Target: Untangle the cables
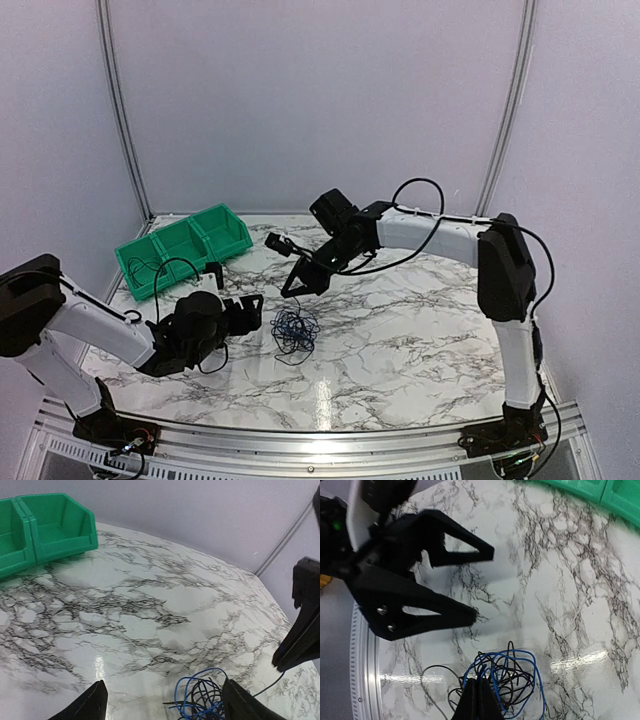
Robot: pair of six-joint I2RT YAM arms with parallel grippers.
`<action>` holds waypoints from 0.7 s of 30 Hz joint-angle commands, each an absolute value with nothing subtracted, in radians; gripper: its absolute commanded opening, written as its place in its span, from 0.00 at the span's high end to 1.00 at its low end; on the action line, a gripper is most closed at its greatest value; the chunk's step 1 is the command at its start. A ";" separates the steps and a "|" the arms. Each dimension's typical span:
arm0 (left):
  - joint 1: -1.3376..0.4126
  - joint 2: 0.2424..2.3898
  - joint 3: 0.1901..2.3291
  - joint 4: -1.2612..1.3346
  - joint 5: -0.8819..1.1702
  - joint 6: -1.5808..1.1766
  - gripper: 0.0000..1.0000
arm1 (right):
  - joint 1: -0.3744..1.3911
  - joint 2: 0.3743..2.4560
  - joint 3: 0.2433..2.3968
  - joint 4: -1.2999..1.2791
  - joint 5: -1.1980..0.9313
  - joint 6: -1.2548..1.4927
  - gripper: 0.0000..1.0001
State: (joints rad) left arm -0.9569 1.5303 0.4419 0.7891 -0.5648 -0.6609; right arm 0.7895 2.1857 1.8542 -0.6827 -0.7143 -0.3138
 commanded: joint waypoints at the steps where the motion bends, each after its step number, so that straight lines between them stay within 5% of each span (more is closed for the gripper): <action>1: -0.962 1.605 0.400 1.181 -0.363 -0.524 0.22 | 0.820 2.048 1.851 -0.608 -0.816 -0.272 1.00; 10: -0.966 1.732 0.396 1.493 -0.186 -0.443 0.34 | 0.862 1.994 1.866 -0.605 -0.803 -0.261 1.00; 21: -0.970 1.940 0.535 1.472 -0.152 -0.489 0.42 | 0.869 1.952 1.948 -0.650 -0.778 -0.280 1.00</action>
